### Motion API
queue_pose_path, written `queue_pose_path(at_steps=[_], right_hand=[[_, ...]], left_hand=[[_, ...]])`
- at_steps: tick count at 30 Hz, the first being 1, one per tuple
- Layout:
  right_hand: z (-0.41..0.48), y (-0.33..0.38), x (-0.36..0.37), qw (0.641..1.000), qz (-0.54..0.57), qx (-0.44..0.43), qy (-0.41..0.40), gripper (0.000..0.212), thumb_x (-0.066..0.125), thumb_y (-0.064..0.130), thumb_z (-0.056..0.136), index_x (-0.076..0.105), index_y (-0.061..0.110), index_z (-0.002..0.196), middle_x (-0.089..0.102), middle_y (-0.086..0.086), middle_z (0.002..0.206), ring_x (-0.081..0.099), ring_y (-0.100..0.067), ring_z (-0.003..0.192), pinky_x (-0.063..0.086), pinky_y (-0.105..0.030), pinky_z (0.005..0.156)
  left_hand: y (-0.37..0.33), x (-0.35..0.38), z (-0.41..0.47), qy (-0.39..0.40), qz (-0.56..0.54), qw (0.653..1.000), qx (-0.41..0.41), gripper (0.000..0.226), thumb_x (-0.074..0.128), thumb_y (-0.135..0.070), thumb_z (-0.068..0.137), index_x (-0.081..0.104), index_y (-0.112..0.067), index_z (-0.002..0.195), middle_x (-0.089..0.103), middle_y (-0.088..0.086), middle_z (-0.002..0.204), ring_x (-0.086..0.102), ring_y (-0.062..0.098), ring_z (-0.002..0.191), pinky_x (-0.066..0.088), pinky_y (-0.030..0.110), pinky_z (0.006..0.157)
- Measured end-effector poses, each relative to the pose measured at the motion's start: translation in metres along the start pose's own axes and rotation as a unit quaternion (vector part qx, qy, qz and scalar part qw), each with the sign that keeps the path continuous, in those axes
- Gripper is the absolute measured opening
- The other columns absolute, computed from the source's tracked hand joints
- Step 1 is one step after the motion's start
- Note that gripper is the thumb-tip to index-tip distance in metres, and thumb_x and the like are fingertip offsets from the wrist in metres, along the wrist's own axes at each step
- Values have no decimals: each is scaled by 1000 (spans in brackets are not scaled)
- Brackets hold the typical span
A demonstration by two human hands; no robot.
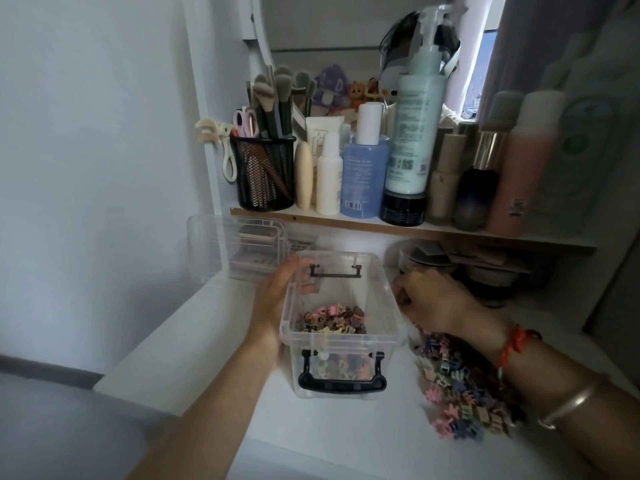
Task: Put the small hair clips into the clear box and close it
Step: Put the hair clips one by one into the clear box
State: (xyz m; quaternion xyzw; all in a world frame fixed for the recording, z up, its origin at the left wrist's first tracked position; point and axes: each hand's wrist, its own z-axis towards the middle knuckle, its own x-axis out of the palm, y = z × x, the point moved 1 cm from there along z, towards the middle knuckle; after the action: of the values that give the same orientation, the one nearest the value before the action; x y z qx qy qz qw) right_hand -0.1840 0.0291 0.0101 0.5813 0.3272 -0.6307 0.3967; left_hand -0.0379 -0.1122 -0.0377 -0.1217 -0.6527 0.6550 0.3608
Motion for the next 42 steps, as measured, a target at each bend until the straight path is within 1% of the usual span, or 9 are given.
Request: queue_pose_path(at_steps=[8, 11, 14, 20, 25, 31, 37, 39, 42], right_hand=[[1, -13, -19, 991, 133, 11, -24, 14, 63, 12, 82, 70, 15, 93, 65, 3, 91, 59, -9, 88, 42, -10, 68], [-9, 1, -53, 912, 408, -8, -44, 12, 65, 6, 81, 66, 17, 75, 60, 9, 64, 53, 1, 59, 36, -4, 53], [-18, 14, -68, 866, 498, -52, 3, 5, 63, 13, 82, 67, 16, 79, 55, 12, 42, 43, 1, 39, 33, -7, 42], [1, -2, -17, 991, 128, -18, -35, 19, 55, 12, 87, 69, 15, 99, 68, 2, 99, 62, -12, 97, 38, -15, 77], [1, -5, 2, 1000, 4, -1, 3, 23, 52, 10, 84, 68, 21, 96, 67, -8, 107, 63, -26, 98, 51, -32, 84], [-15, 13, -60, 847, 529, -34, -45, 10, 62, 6, 82, 68, 10, 88, 52, 11, 40, 42, -2, 37, 33, -9, 40], [-1, 5, -42, 951, 302, -22, -57, 21, 52, 8, 90, 68, 6, 104, 72, 11, 76, 60, 7, 58, 43, -10, 56], [5, 0, -25, 989, 138, -9, -44, 28, 44, 7, 89, 67, 8, 105, 68, -7, 113, 64, -16, 100, 43, -20, 81], [8, 3, -9, 1000, 2, 30, 10, 27, 42, 11, 88, 61, 9, 107, 60, -18, 118, 58, -33, 109, 45, -33, 85]], left_hand=[[-2, 1, -2, 5, 7, 1000, -6, 44, 64, -59, 61, 71, -25, 88, 66, 6, 91, 59, 30, 94, 48, 32, 67], [-2, 1, -2, 1, 9, 1000, -13, 35, 58, -54, 70, 68, -24, 86, 65, 3, 82, 60, 28, 90, 48, 22, 49], [-2, 2, -3, -11, 16, 1000, 6, 32, 57, -52, 71, 71, -27, 85, 68, 7, 94, 61, 30, 92, 49, 36, 72], [-3, 4, -6, -18, 18, 1000, 2, 31, 57, -54, 70, 72, -28, 80, 68, 6, 91, 62, 29, 92, 45, 34, 69], [-3, 4, -6, -24, 13, 1000, 8, 34, 58, -53, 67, 69, -25, 83, 68, 5, 88, 62, 28, 89, 45, 35, 72], [-2, 4, -5, -23, 13, 1000, 8, 37, 56, -53, 70, 70, -23, 86, 68, 7, 91, 62, 30, 92, 44, 40, 80], [-5, 6, -7, -27, 11, 1000, 7, 33, 55, -51, 69, 69, -26, 83, 67, 6, 89, 62, 29, 91, 43, 35, 72], [-6, 7, -8, -27, 17, 999, 9, 36, 54, -51, 69, 68, -24, 87, 67, 11, 96, 62, 29, 91, 44, 38, 76], [-8, 8, -9, -21, 24, 1000, 0, 37, 53, -52, 70, 65, -23, 89, 65, 13, 98, 62, 28, 93, 44, 53, 87]])
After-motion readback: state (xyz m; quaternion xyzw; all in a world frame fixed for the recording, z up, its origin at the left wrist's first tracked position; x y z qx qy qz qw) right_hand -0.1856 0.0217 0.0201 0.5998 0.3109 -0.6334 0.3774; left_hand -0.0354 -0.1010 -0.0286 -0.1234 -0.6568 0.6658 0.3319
